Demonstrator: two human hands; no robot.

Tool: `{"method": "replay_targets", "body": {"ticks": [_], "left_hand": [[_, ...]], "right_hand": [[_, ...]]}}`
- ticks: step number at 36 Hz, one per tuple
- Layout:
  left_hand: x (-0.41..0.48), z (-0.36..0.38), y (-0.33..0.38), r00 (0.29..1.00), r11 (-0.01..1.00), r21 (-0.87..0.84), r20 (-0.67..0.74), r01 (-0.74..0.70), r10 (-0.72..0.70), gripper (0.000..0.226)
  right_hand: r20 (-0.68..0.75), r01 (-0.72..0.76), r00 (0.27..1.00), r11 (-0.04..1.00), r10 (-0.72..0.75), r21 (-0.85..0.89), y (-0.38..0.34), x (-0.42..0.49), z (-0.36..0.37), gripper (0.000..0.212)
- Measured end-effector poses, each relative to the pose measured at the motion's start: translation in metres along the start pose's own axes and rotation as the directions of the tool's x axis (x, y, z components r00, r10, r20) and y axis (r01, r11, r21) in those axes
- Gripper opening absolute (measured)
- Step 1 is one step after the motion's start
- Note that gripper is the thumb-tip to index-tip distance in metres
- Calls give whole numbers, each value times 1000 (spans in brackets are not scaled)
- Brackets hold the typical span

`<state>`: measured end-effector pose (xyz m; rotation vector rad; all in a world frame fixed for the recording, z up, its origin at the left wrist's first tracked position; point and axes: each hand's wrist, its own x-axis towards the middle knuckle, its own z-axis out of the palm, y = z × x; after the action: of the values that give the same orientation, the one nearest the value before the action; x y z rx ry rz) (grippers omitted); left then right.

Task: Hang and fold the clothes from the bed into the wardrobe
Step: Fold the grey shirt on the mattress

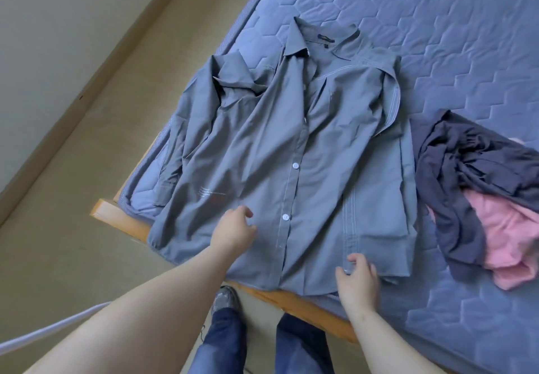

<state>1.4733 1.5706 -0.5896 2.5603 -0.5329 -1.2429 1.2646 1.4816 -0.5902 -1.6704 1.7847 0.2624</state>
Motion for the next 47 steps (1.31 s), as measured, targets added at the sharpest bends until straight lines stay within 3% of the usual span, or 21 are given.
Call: {"method": "replay_targets", "body": {"ticks": [5,9,13,16,19,24,26,28,32,36,37,39,40,42,45,47], "left_hand": [[10,39,59,989,995,-97,140,-37,51,26],[21,71,92,978,996,-90,205,-14,32,15],[31,89,113,978,994,-104,209,29,-6,17],[35,90,124,980,991,-124,198,57,-32,18],[40,89,127,975,964,-235,209,126,-77,11],[42,65,147,957,812,-533,274,236,-98,22],[41,50,154,936,701,-647,342,300,-85,37],[42,37,157,919,651,-680,389,337,-70,46],[37,19,157,939,763,-589,337,265,-66,25],[44,14,149,992,858,-501,102,115,-73,25],[47,15,145,995,866,-492,13,90,-95,23],[54,18,136,973,901,-422,-151,99,-177,11],[57,20,132,957,908,-397,-186,135,-224,9],[61,24,127,950,900,-377,-124,221,-286,15],[65,32,128,954,918,-261,43,298,-297,16],[69,39,129,956,938,-183,66,294,-286,16]], "right_hand": [[7,142,990,960,-144,-242,-4,32,-18,55],[58,176,984,916,-166,-361,-7,59,-19,74],[116,250,968,842,-222,-477,-6,81,-17,62],[100,234,972,915,-213,-328,-2,98,-25,39],[-15,160,987,987,-160,-10,0,110,-44,20],[-100,235,972,909,-214,343,-17,107,-83,18],[-25,332,936,859,-351,390,-30,94,-86,21],[160,412,851,824,-501,390,-42,80,-80,25],[502,488,645,816,-576,309,-59,64,-68,30],[663,408,556,860,-501,308,-57,73,-67,18],[659,349,578,876,-481,333,-55,77,-68,20],[556,258,708,892,-435,370,-46,89,-71,16],[450,248,801,903,-395,350,-40,97,-72,14],[221,175,948,956,-228,234,-24,116,-74,13],[-61,12,998,990,-3,138,-5,138,-81,39],[-120,-80,988,989,95,123,0,149,-88,57]]}}
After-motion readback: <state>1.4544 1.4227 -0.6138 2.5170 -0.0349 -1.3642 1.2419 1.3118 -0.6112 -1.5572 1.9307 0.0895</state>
